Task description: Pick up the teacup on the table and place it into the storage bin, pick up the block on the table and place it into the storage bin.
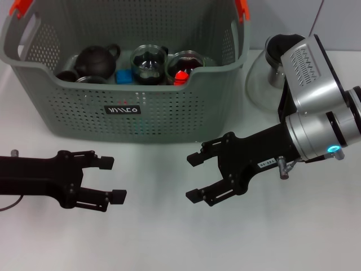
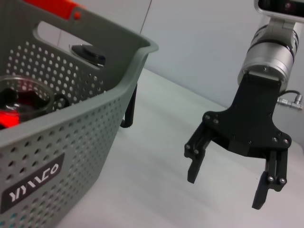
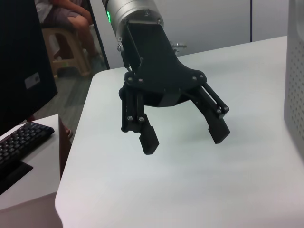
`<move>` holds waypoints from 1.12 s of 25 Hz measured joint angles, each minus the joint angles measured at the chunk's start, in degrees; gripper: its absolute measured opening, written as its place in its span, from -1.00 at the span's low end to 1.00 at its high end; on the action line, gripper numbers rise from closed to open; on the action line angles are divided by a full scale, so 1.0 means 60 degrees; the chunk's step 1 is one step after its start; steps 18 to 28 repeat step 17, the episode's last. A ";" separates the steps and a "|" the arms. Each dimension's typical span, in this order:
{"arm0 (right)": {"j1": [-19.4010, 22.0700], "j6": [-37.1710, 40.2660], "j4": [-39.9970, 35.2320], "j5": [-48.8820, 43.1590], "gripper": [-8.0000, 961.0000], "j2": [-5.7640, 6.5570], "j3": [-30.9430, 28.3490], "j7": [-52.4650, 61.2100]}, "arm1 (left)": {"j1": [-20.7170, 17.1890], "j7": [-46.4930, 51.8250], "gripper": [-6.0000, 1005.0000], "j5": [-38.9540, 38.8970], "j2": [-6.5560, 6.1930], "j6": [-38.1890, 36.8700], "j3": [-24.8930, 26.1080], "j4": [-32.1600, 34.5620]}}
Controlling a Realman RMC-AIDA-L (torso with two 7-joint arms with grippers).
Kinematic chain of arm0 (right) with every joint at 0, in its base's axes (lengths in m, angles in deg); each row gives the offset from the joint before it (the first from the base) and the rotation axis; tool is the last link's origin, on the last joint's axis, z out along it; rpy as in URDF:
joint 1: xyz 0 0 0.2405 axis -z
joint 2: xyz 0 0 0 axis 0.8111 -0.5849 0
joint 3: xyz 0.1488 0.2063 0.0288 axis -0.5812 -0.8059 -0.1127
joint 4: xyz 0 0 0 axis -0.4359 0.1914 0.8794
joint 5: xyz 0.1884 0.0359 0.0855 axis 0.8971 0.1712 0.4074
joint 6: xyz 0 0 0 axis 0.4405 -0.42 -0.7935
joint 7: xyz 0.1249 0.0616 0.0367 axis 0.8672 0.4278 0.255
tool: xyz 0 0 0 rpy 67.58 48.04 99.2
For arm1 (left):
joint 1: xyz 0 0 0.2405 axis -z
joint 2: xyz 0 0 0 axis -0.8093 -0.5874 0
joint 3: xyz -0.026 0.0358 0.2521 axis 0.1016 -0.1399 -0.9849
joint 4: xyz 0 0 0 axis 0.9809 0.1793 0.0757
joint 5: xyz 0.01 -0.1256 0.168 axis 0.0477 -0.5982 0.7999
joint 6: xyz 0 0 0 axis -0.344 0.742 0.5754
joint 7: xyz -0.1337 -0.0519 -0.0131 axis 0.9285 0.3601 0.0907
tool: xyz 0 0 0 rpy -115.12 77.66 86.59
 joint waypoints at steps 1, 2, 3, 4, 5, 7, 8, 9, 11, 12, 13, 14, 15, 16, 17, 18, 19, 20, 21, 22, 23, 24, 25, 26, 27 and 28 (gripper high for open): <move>-0.0002 -0.0005 0.0001 0.0000 0.73 0.0001 0.0001 0.0001 | 0.0017 -0.0001 0.90 0.0034 0.0000 0.0002 0.0008 0.0043; -0.0003 -0.0008 0.0001 0.0001 0.73 0.0001 0.0002 0.0002 | 0.0017 -0.0001 0.90 0.0034 0.0000 0.0002 0.0008 0.0043; -0.0003 -0.0008 0.0001 0.0001 0.73 0.0001 0.0003 0.0003 | 0.0018 -0.0002 0.90 0.0060 0.0000 0.0006 -0.0004 0.0072; -0.0004 -0.0010 0.0001 0.0002 0.73 0.0002 0.0006 0.0004 | 0.0018 -0.0003 0.90 0.0081 0.0000 0.0009 -0.0007 0.0075; -0.0004 -0.0014 0.0001 0.0003 0.73 0.0002 0.0013 0.0005 | 0.0018 -0.0004 0.90 0.0110 -0.0001 0.0014 -0.0008 0.0080; -0.0004 -0.0027 0.0001 0.0003 0.73 0.0003 0.0044 0.0007 | 0.0018 -0.0005 0.90 0.0234 -0.0001 0.0050 0.0017 0.0128; -0.0004 -0.0033 0.0001 0.0003 0.73 0.0003 0.0056 0.0007 | 0.0017 -0.0005 0.90 0.0272 -0.0001 0.0070 0.0026 0.0150; -0.0004 -0.0040 0.0001 0.0002 0.73 0.0003 0.0064 0.0008 | 0.0017 -0.0006 0.90 0.0301 0.0000 0.0090 0.0034 0.0166; -0.0004 -0.0046 0.0001 0.0003 0.73 0.0003 0.0072 0.0008 | 0.0015 -0.0007 0.90 0.0384 -0.0001 0.0155 0.0049 0.0209; -0.0004 -0.0048 0.0001 0.0002 0.73 0.0003 0.0080 0.0009 | 0.0014 -0.0008 0.90 0.0439 -0.0001 0.0199 0.0054 0.0233; -0.0004 -0.0050 0.0001 0.0002 0.73 0.0003 0.0088 0.0008 | 0.0014 -0.0006 0.90 0.0471 -0.0001 0.0239 0.0056 0.0250; -0.0004 -0.0051 0.0001 0.0002 0.73 0.0003 0.0093 0.0008 | 0.0014 0.0001 0.90 0.0497 -0.0001 0.0280 0.0057 0.0268; -0.0003 -0.0052 0.0001 0.0002 0.73 0.0003 0.0098 0.0008 | 0.0017 0.0011 0.90 0.0526 -0.0001 0.0331 0.0050 0.0285; -0.0004 -0.0053 0.0001 0.0002 0.73 0.0003 0.0099 0.0009 | 0.0018 0.0020 0.90 0.0536 -0.0001 0.0357 0.0039 0.0296; -0.0003 -0.0053 0.0001 0.0001 0.73 0.0003 0.0099 0.0011 | 0.0017 0.0020 0.90 0.0539 -0.0001 0.0377 0.0027 0.0300; -0.0003 -0.0053 0.0001 0.0001 0.73 0.0003 0.0099 0.0011 | 0.0017 0.0020 0.90 0.0539 -0.0001 0.0377 0.0027 0.0300; -0.0003 -0.0053 0.0001 0.0001 0.73 0.0003 0.0099 0.0011 | 0.0017 0.0020 0.90 0.0539 -0.0001 0.0377 0.0027 0.0300; -0.0003 -0.0053 0.0001 0.0001 0.73 0.0003 0.0099 0.0011 | 0.0017 0.0020 0.90 0.0539 -0.0001 0.0377 0.0027 0.0300; -0.0003 -0.0053 0.0001 0.0001 0.73 0.0003 0.0099 0.0011 | 0.0017 0.0020 0.90 0.0539 -0.0001 0.0377 0.0027 0.0300; -0.0003 -0.0053 0.0001 0.0001 0.73 0.0003 0.0099 0.0011 | 0.0017 0.0020 0.90 0.0539 -0.0001 0.0377 0.0027 0.0300; -0.0003 -0.0053 0.0001 0.0001 0.73 0.0003 0.0099 0.0011 | 0.0017 0.0020 0.90 0.0539 -0.0001 0.0377 0.0027 0.0300; -0.0003 -0.0053 0.0001 0.0001 0.73 0.0003 0.0099 0.0011 | 0.0017 0.0020 0.90 0.0539 -0.0001 0.0377 0.0027 0.0300; -0.0003 -0.0053 0.0001 0.0001 0.73 0.0003 0.0099 0.0011 | 0.0017 0.0020 0.90 0.0539 -0.0001 0.0377 0.0027 0.0300; -0.0003 -0.0053 0.0001 0.0001 0.73 0.0003 0.0099 0.0011 | 0.0017 0.0020 0.90 0.0539 -0.0001 0.0377 0.0027 0.0300; -0.0003 -0.0053 0.0001 0.0001 0.73 0.0003 0.0099 0.0011 | 0.0017 0.0020 0.90 0.0539 -0.0001 0.0377 0.0027 0.0300; -0.0003 -0.0053 0.0001 0.0001 0.73 0.0003 0.0099 0.0011 | 0.0017 0.0020 0.90 0.0539 -0.0001 0.0377 0.0027 0.0300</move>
